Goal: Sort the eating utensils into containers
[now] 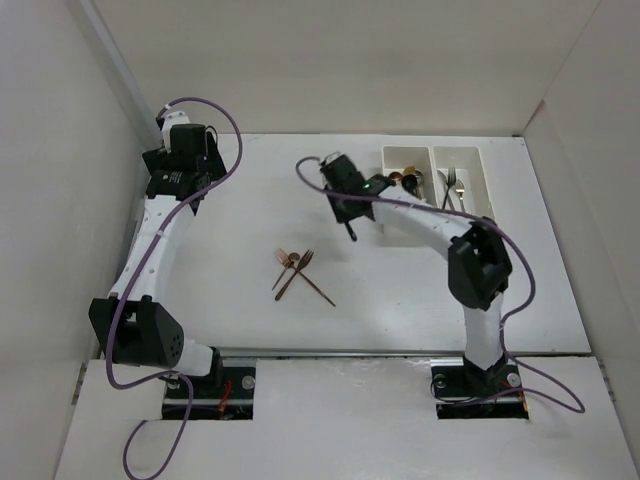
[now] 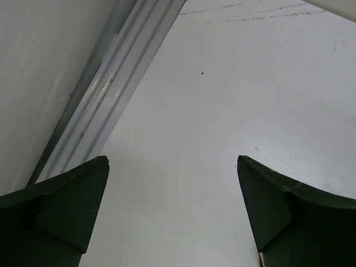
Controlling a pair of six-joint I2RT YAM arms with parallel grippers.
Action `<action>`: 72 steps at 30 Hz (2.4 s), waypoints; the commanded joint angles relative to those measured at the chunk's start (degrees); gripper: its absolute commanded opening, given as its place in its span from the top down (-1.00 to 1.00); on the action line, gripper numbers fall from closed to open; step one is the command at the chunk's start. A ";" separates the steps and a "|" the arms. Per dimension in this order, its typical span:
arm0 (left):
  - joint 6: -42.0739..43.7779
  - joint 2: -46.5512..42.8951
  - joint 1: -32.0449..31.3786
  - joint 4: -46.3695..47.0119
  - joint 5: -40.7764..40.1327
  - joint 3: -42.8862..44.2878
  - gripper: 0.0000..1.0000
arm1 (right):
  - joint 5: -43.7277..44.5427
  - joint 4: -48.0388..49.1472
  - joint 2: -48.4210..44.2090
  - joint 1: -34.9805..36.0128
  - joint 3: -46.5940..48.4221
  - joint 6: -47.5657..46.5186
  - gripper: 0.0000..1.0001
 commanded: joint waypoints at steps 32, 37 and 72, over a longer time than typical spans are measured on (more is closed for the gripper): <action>25.93 1.58 -14.50 -8.54 35.05 -10.18 -0.57 | 9.48 2.85 1.33 -38.63 5.23 -7.28 -0.05; 29.03 0.79 -22.86 -6.36 33.04 -19.50 -0.43 | 7.46 2.85 -1.92 -38.63 3.30 -5.17 -0.08; 23.76 20.73 -25.68 -0.19 29.61 -21.63 1.00 | 5.79 9.36 -17.22 -38.63 -9.80 -3.85 -0.10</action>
